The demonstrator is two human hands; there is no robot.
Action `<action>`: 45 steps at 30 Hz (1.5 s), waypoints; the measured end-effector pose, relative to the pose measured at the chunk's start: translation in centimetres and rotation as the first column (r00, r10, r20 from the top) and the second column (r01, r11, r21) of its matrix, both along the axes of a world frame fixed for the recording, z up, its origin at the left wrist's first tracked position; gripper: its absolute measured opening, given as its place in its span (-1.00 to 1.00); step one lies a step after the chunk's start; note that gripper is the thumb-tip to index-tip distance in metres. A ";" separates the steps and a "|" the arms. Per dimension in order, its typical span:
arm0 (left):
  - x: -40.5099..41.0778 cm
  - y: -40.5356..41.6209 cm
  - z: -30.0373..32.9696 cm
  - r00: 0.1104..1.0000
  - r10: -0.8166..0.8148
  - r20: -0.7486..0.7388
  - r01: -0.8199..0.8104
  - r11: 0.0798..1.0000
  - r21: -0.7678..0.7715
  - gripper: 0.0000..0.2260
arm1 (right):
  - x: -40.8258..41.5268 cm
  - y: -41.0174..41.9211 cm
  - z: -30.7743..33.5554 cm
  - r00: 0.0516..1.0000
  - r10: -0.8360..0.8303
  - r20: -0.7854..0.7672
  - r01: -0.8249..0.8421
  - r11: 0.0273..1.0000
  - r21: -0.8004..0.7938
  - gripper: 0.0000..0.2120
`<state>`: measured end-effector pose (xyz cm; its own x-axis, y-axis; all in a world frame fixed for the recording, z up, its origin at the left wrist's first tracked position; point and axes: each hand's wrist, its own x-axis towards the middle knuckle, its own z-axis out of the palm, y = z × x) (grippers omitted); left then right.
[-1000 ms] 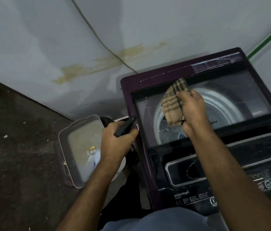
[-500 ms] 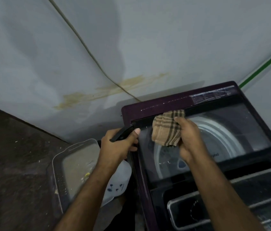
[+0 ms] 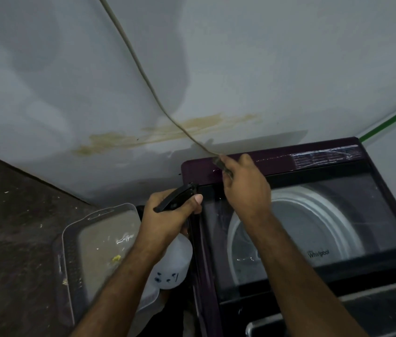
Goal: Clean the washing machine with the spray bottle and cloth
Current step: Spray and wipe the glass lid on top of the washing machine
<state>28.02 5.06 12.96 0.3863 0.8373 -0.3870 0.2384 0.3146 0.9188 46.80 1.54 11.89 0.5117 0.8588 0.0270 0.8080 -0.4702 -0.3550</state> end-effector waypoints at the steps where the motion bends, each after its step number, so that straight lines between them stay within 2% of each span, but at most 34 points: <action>1: 0.1 0.0 -0.2 1.000 -0.009 -0.005 0.009 1.000 0.002 -0.89 | -0.5 0.4 -0.5 0.999 0.036 0.021 -0.035 0.999 -0.040 -0.65; 4: 0.1 0.2 -0.8 0.998 -0.051 -0.024 0.050 0.999 -0.012 -0.91 | -2.3 0.2 -2.4 0.982 0.190 0.021 -0.184 0.970 -0.161 -0.60; 6: -0.1 0.1 -1.0 0.996 -0.082 -0.035 0.081 0.996 -0.028 -0.91 | -2.0 -0.8 -2.7 0.974 0.228 0.010 -0.224 0.964 -0.142 -0.62; 9: -0.1 0.0 -1.2 0.994 -0.089 -0.058 0.088 0.996 -0.020 -0.85 | 0.4 -0.4 -3.1 0.991 0.109 0.072 -0.105 0.993 -0.059 -0.70; 11: 0.0 -0.1 -1.3 0.995 -0.056 -0.087 0.055 0.998 -0.014 -0.83 | 0.7 1.2 -3.0 0.999 0.043 0.033 -0.041 0.998 -0.041 -0.71; 15: 0.7 0.0 -1.0 0.992 -0.033 -0.124 0.030 0.999 -0.024 -0.85 | -2.1 0.9 -3.4 0.957 0.284 0.059 -0.283 0.959 -0.017 -0.69; 17: 0.7 0.2 -0.8 0.993 -0.031 -0.114 0.029 0.999 -0.019 -0.85 | -1.2 -0.9 -3.1 0.943 0.329 0.056 -0.328 0.944 -0.027 -0.68; 20: 0.2 0.5 -0.8 0.993 -0.020 -0.120 0.020 1.000 0.004 -0.83 | 2.1 0.0 -3.4 0.971 0.215 0.108 -0.214 0.977 -0.021 -0.71; 22: 0.1 0.5 -0.9 0.990 -0.014 -0.138 0.015 1.000 0.003 -0.81 | 2.7 2.8 -3.7 0.993 0.092 0.078 -0.091 0.996 -0.027 -0.72; 23: 0.1 0.4 -0.9 0.990 -0.004 -0.140 0.003 1.000 -0.006 -0.80 | 2.0 3.8 -3.9 0.995 0.083 0.048 -0.083 0.996 -0.016 -0.72; 25: 0.1 0.1 -0.6 0.991 0.024 -0.130 -0.029 0.999 -0.033 -0.78 | -0.2 4.1 -4.2 0.977 0.214 -0.010 -0.214 0.977 -0.003 -0.72; 27: 0.2 0.2 -0.2 0.994 0.047 -0.096 -0.056 0.994 -0.092 -0.79 | -0.5 2.5 -4.6 0.913 0.407 -0.027 -0.406 0.914 0.019 -0.71; 28: 0.2 0.3 0.1 0.996 0.050 -0.073 -0.059 0.990 -0.127 -0.79 | 0.3 1.6 -4.6 0.892 0.452 -0.019 -0.452 0.892 0.032 -0.72; 30: 0.2 0.5 0.3 0.999 0.038 -0.033 -0.043 0.985 -0.166 -0.77 | 2.1 1.6 -4.5 0.922 0.386 -0.017 -0.385 0.922 0.031 -0.75; 32: 0.3 0.4 0.4 0.999 0.028 -0.019 -0.031 0.986 -0.167 -0.76 | 2.9 3.2 -4.5 0.981 0.189 -0.043 -0.186 0.981 0.055 -0.78; 34: 0.3 0.1 0.3 0.999 0.017 -0.030 -0.021 0.988 -0.155 -0.80 | 2.0 5.1 -4.9 0.980 0.159 -0.120 -0.144 0.982 0.125 -0.80; 36: 0.5 -0.1 0.0 0.998 -0.001 -0.056 -0.007 0.989 -0.147 -0.84 | 0.3 5.9 -5.1 0.924 0.329 -0.193 -0.303 0.941 0.150 -0.77; 38: 0.5 -0.1 -0.2 0.998 0.005 -0.056 -0.012 0.990 -0.142 -0.86 | -1.3 4.8 -5.0 0.840 0.502 -0.208 -0.504 0.862 0.044 -0.65; 39: 0.6 -0.1 -0.2 0.999 0.006 -0.052 -0.013 0.990 -0.141 -0.87 | -1.4 3.6 -4.9 0.815 0.540 -0.211 -0.550 0.835 0.014 -0.60; 41: 0.7 0.0 -0.1 0.999 0.002 -0.046 -0.008 0.991 -0.134 -0.88 | -0.7 0.9 -4.8 0.790 0.580 -0.197 -0.580 0.812 0.068 -0.63; 43: 0.7 0.1 0.0 0.999 -0.005 -0.049 -0.001 0.992 -0.128 -0.88 | 1.0 -0.7 -5.0 0.833 0.533 -0.145 -0.514 0.844 0.151 -0.71; 45: 0.6 0.1 -0.2 0.998 -0.008 -0.059 0.000 0.992 -0.129 -0.86 | 2.4 0.3 -5.5 0.933 0.319 -0.167 -0.283 0.936 0.207 -0.72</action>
<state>28.67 5.20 12.73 0.3627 0.7773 -0.5140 0.2925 0.4288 0.8548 49.21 1.88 6.43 0.2400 0.9635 0.1186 0.8078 -0.1304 -0.5749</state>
